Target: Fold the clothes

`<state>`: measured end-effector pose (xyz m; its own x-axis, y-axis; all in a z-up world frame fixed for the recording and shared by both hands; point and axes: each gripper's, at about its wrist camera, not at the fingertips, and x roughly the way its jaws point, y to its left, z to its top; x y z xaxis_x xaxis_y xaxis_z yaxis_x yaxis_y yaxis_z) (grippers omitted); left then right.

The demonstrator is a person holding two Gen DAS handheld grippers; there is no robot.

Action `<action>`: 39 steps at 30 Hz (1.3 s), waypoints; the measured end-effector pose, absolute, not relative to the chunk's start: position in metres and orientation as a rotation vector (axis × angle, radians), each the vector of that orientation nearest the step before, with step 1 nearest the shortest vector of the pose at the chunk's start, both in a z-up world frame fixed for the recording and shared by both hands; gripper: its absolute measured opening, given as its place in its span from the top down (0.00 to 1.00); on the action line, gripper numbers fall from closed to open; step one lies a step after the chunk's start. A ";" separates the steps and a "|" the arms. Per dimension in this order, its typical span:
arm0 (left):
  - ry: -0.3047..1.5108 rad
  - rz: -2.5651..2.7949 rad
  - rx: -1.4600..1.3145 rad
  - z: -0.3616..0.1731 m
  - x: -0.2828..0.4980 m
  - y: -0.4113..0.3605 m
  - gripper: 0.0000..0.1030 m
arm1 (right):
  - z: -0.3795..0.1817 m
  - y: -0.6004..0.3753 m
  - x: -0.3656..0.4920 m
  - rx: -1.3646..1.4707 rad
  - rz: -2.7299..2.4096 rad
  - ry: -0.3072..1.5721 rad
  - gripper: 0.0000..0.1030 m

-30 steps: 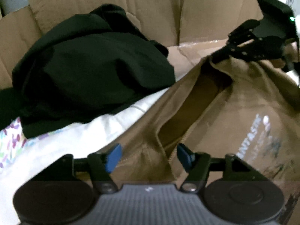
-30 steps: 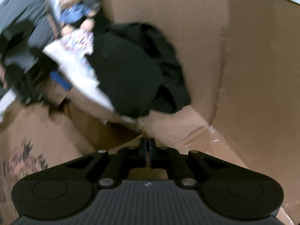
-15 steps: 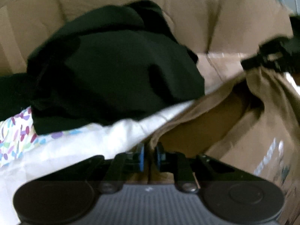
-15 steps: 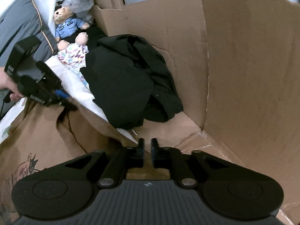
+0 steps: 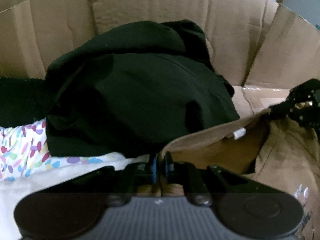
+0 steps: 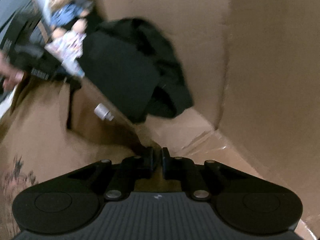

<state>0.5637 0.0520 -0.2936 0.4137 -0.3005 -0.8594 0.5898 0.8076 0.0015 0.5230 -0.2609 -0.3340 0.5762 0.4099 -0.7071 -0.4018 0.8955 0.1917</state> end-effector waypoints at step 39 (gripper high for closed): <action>0.900 -0.330 0.441 -0.287 0.554 0.091 0.81 | -0.342 -0.310 0.518 -0.024 0.278 0.952 0.95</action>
